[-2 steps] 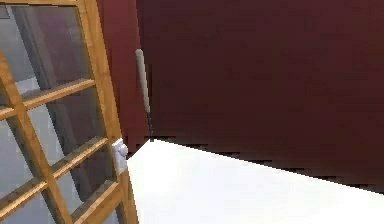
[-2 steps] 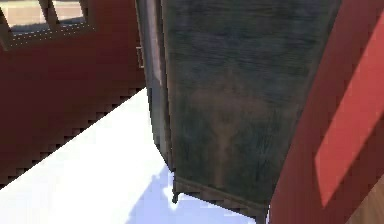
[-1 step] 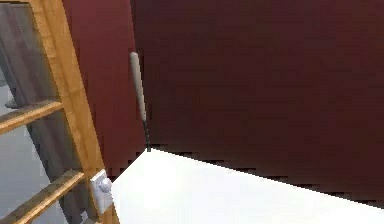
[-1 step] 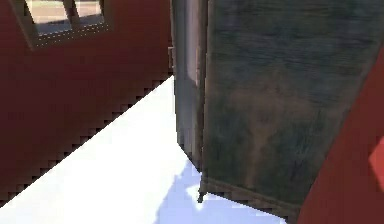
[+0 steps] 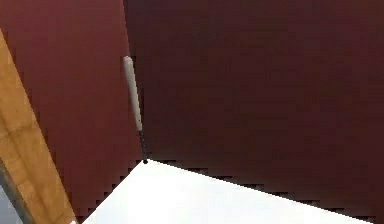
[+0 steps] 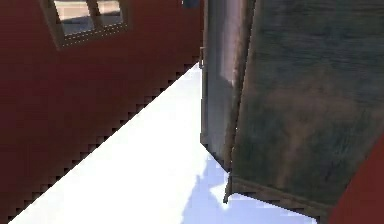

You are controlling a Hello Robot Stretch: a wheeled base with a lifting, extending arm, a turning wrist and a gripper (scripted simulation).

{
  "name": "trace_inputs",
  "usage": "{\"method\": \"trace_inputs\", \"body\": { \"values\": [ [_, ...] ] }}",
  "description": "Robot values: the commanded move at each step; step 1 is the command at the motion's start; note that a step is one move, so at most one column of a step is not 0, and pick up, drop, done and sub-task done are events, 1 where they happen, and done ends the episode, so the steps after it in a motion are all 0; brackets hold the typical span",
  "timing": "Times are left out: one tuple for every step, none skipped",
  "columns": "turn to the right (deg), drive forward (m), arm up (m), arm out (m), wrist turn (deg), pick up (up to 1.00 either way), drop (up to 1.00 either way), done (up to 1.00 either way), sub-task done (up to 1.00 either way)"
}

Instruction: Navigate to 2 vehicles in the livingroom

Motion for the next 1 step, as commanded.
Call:
{"method": "trace_inputs", "body": {
  "values": [
    [12.0, 0.00, 0.00, 0.00, 0.0, 0.00, 0.00, 0.00, 0.00]
  ]
}}
